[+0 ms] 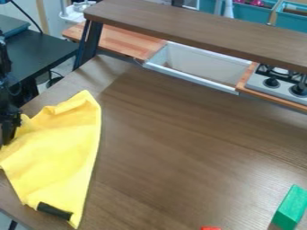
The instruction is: Unfold the cloth from the bottom left to the top right
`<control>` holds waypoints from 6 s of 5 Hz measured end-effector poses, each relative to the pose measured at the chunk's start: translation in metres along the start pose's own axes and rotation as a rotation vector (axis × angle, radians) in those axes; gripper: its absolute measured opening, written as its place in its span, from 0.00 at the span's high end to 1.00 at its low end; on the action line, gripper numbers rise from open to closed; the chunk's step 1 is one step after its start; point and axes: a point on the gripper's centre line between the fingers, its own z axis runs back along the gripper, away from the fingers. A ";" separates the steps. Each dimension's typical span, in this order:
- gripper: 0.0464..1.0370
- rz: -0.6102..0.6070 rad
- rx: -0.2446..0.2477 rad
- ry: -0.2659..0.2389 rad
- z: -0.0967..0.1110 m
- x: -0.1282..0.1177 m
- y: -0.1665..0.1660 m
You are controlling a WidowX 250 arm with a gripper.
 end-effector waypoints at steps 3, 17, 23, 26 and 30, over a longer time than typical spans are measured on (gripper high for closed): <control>0.04 0.000 0.039 -0.023 -0.003 0.006 -0.023; 0.98 -0.013 0.099 0.109 0.087 0.010 -0.115; 0.98 -0.163 0.151 0.124 0.125 0.031 -0.249; 0.95 -0.157 0.154 0.089 0.119 0.038 -0.291; 0.04 -0.187 0.068 0.092 0.092 0.026 -0.296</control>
